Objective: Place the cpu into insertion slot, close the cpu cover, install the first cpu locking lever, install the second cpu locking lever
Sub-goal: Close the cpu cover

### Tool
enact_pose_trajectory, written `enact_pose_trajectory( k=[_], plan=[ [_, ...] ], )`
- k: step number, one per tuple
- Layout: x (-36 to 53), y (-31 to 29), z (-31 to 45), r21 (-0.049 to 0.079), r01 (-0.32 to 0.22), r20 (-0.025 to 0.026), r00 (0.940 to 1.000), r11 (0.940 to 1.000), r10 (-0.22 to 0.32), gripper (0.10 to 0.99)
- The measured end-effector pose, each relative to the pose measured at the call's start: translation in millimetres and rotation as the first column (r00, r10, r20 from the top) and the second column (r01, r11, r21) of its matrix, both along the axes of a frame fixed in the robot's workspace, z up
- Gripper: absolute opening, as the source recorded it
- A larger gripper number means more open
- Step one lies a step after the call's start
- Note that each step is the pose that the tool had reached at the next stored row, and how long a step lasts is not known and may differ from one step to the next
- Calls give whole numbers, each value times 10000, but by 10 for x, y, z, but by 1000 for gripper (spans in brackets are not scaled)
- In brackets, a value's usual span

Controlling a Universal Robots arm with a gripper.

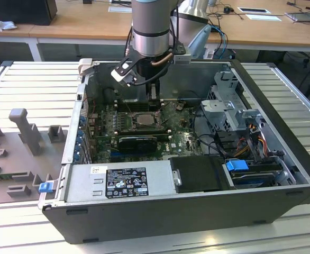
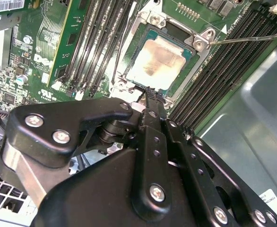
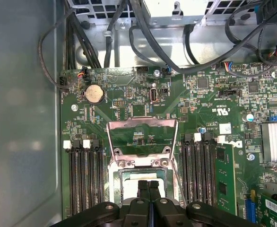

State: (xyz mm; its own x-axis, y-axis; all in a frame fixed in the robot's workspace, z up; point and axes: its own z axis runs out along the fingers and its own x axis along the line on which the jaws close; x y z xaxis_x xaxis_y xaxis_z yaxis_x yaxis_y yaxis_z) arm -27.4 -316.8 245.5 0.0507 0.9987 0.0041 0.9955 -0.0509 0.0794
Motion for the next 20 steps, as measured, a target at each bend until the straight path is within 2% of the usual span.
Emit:
enact_pose_trajectory(
  k=[20],
  plan=[
    [4, 0, 11, 1, 8, 1, 10000, 10000, -8, 106]
  ],
)
